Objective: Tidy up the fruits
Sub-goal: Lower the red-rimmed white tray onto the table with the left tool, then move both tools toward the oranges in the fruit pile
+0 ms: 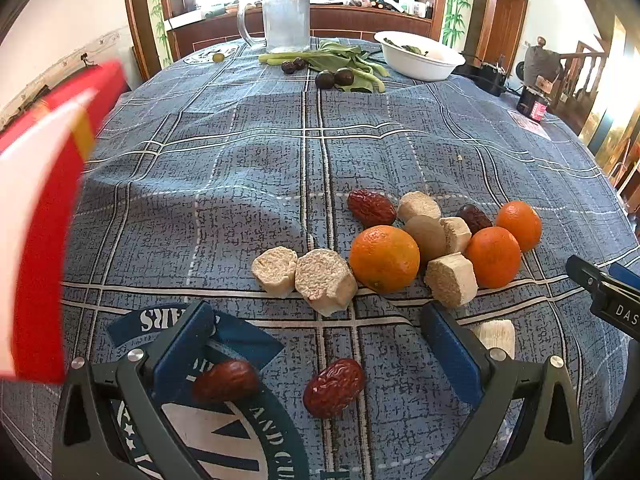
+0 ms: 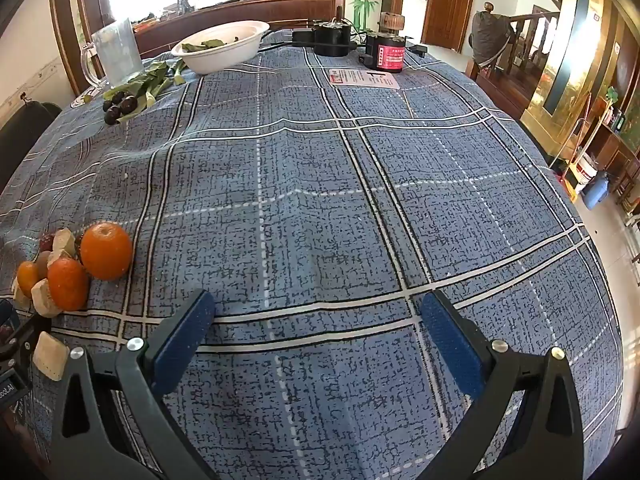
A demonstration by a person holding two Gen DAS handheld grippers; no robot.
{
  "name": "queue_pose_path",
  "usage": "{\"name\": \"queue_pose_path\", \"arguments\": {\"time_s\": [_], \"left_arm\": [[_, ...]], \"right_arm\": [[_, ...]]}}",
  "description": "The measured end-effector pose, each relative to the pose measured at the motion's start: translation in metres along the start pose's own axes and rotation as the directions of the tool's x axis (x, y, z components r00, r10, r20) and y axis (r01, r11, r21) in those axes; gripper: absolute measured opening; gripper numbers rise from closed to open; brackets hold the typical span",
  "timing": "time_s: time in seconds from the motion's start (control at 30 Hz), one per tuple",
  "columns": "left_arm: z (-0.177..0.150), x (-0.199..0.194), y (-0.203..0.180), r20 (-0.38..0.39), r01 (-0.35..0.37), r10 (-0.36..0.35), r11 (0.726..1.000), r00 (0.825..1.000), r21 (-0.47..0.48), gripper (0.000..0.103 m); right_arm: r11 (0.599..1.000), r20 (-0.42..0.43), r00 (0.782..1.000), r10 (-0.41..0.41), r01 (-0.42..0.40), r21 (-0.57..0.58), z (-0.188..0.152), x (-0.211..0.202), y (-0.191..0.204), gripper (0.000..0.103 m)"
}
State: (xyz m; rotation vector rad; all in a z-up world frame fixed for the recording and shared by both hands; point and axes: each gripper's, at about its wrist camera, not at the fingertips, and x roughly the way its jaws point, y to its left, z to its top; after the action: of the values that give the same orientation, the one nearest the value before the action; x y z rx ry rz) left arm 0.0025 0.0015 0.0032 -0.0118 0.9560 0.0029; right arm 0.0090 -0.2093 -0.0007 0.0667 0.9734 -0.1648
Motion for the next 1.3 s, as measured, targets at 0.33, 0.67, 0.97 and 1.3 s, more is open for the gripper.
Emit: {"name": "queue_pose_path", "arguments": {"time_s": [0.33,0.67,0.97,1.3], "left_arm": [[0.0,0.0,0.0,0.0,0.0,0.0,1.0,1.0,0.0,0.102],[0.0,0.0,0.0,0.0,0.0,0.0,1.0,1.0,0.0,0.102],[-0.003,0.001,0.0,0.0,0.0,0.0,1.0,1.0,0.0,0.102],[-0.005,-0.023,0.009,0.025,0.038,-0.038,0.999,0.999,-0.006,0.098]], "right_arm": [[1.0,0.0,1.0,0.0,0.0,0.0,0.0,0.0,0.0,0.103],[1.0,0.0,1.0,0.0,0.0,0.0,0.0,0.0,0.0,0.103],[1.0,0.0,1.0,0.0,0.0,0.001,0.0,0.0,0.0,0.103],[1.0,-0.004,1.0,0.003,-0.003,0.0,-0.001,0.0,-0.001,0.103]]}}
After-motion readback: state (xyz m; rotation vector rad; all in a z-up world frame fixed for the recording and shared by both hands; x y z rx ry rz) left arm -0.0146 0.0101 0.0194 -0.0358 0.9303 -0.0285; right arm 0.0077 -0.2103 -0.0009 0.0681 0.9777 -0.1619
